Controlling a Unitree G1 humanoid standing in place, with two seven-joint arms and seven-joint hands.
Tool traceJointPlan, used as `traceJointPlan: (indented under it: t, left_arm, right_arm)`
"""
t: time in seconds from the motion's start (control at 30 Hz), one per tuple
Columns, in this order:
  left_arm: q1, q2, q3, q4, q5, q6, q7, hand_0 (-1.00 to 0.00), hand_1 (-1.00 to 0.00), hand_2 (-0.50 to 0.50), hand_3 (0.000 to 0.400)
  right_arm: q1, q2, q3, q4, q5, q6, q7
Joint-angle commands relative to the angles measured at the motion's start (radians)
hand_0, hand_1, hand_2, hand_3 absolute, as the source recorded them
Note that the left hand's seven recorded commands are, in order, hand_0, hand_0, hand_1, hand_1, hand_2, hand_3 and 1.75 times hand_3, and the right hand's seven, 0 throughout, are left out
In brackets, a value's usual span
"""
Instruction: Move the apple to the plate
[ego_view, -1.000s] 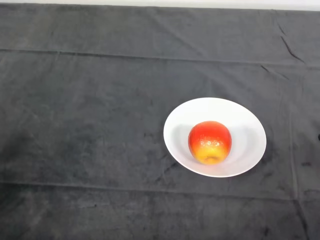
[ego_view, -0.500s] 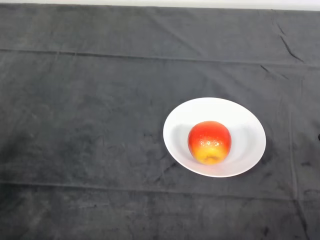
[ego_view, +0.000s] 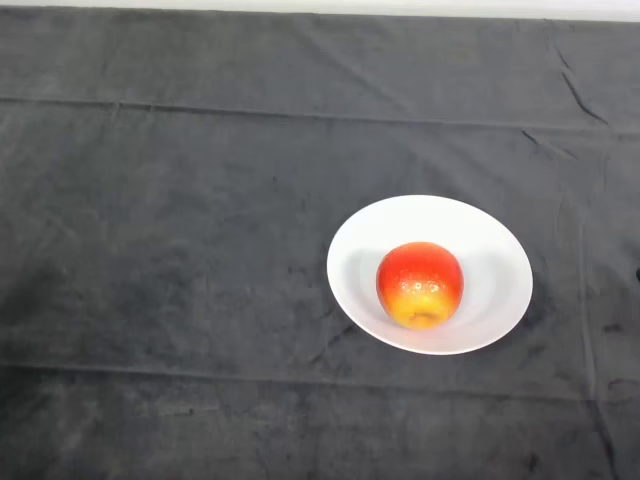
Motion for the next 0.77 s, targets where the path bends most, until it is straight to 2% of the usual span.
traceJointPlan:
  t: [0.03, 0.77]
  left_arm:
    - [-0.053, -0.009, 0.038, 0.034, 0.018, -0.019, -0.007, 0.00, 0.00, 0.00, 0.000]
    - [-0.056, -0.015, 0.056, 0.039, 0.028, -0.017, -0.022, 0.00, 0.00, 0.00, 0.000]
  right_arm:
    - [0.009, -0.021, -0.0241, -0.001, -0.0100, 0.002, 0.0048]
    - [0.009, -0.021, -0.0241, -0.001, -0.0103, 0.002, 0.0049]
